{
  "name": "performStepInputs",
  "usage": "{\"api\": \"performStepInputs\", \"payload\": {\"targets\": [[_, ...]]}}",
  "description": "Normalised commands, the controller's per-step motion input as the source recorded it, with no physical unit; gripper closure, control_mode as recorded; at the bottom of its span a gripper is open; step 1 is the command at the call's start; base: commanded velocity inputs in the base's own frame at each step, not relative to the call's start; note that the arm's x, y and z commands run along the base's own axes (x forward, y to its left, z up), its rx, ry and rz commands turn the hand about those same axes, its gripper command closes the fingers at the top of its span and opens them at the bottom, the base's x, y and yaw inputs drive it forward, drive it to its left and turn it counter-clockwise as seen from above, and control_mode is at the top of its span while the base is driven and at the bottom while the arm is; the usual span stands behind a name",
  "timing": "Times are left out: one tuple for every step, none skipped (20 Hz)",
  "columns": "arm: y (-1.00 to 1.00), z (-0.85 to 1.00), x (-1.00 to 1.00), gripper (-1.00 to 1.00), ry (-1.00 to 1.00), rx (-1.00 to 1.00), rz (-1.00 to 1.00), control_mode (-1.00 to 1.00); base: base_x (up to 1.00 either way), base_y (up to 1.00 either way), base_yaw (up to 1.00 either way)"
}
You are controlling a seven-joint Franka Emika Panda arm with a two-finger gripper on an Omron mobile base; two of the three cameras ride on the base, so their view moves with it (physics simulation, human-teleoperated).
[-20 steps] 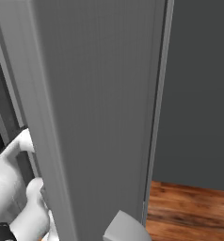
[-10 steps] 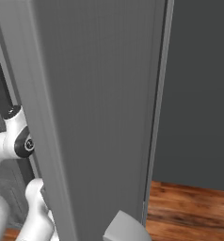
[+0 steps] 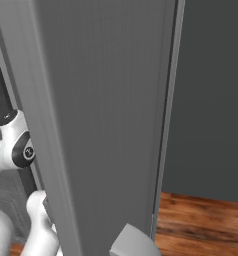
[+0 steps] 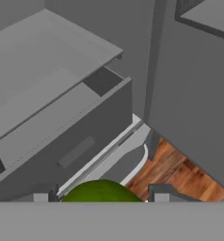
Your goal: Place the cold items (lemon and lime) from the fridge in one tupperware on the dining counter. Place the warm items (hot dog and kebab skewer) in the stove area in another tupperware.
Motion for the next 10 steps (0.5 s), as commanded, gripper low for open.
{"api": "performStepInputs", "payload": {"targets": [[0.0, 0.0, 0.0, 1.0, -0.07, 0.0, 0.02, -1.0, 0.0, 0.0, 0.0], [0.0, 0.0, 0.0, 1.0, -0.08, 0.0, 0.03, -1.0, 0.0, 0.0, 0.0], [0.0, 0.0, 0.0, 1.0, -0.14, 0.0, 0.04, -1.0, 0.0, 0.0, 0.0], [0.0, 0.0, 0.0, 1.0, -0.15, 0.0, 0.05, -1.0, 0.0, 0.0, 0.0], [0.0, -0.03, 0.0, 1.0, -0.15, 0.0, 0.07, -1.0, 0.0, 0.0, 0.0], [0.0, 0.0, 0.0, 1.0, 0.0, 0.0, 0.0, 1.0, -0.04, 0.0, 0.11], [0.0, 0.0, 0.0, 1.0, 0.0, 0.0, 0.0, 1.0, -0.08, 0.0, 0.19], [0.0, 0.0, 0.0, 1.0, 0.0, 0.0, 0.0, 1.0, -0.14, 0.0, 0.26], [0.0, 0.0, 0.0, 1.0, 0.0, 0.0, 0.0, 1.0, -0.15, 0.0, 0.32], [0.0, 0.0, 0.0, 1.0, 0.0, 0.0, 0.0, 1.0, -0.13, 0.0, 0.37]]}}
